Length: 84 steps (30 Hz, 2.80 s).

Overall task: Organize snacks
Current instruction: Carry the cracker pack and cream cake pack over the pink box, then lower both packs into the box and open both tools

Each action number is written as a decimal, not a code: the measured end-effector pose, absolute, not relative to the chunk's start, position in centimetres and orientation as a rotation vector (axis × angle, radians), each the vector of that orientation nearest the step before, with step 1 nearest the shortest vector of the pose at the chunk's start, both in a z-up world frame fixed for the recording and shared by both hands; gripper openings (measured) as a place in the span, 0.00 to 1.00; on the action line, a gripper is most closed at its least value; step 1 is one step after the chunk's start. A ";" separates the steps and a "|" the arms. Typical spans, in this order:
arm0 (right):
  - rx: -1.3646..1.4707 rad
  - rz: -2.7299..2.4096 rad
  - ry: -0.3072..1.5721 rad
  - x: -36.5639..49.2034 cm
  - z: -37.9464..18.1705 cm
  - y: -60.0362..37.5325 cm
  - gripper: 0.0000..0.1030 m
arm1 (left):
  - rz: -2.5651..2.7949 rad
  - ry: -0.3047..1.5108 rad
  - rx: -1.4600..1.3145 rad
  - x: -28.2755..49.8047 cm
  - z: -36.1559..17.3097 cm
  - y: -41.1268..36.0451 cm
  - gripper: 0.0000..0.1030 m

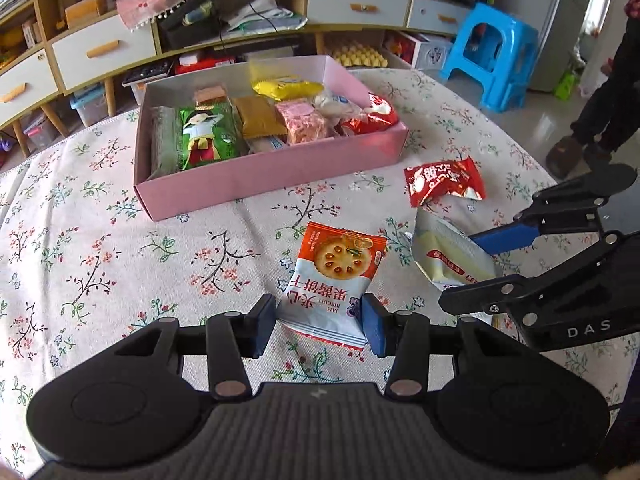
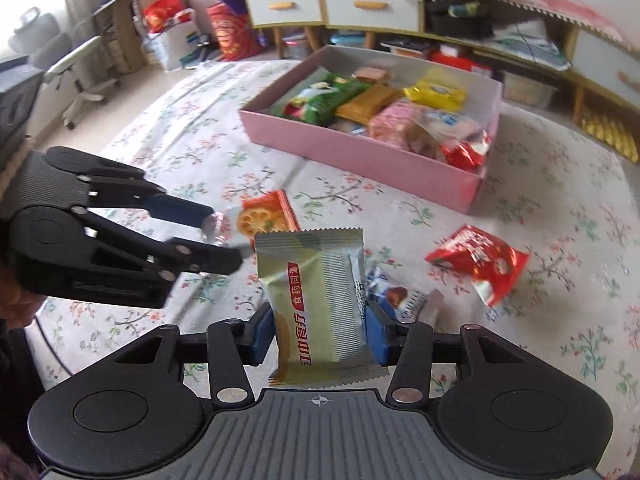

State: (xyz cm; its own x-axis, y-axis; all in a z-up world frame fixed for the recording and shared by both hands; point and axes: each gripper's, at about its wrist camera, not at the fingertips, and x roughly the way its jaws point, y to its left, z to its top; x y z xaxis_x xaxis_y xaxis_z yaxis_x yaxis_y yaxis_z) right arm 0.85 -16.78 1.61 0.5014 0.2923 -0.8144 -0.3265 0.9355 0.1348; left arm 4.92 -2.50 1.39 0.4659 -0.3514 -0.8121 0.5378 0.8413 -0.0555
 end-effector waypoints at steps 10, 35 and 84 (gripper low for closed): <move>0.059 0.303 0.969 1.1 2.3 -18.4 0.45 | -0.455 0.920 0.148 5.4 2.0 -1.9 0.41; 0.229 0.122 0.927 3.0 3.7 -22.6 0.45 | -0.242 0.828 0.063 7.7 4.1 1.0 0.41; 0.372 0.067 0.900 15.8 4.0 -25.8 0.45 | -0.276 0.808 -0.154 17.3 3.2 1.5 0.42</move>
State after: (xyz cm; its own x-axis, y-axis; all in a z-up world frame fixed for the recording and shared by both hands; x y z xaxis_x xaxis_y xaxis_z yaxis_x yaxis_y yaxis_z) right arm 15.77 -25.84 4.04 0.6244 0.2115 -0.7519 0.0978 0.9339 0.3439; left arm 17.32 1.54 3.15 0.6582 -0.3007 -0.6902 0.1838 0.9532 -0.2401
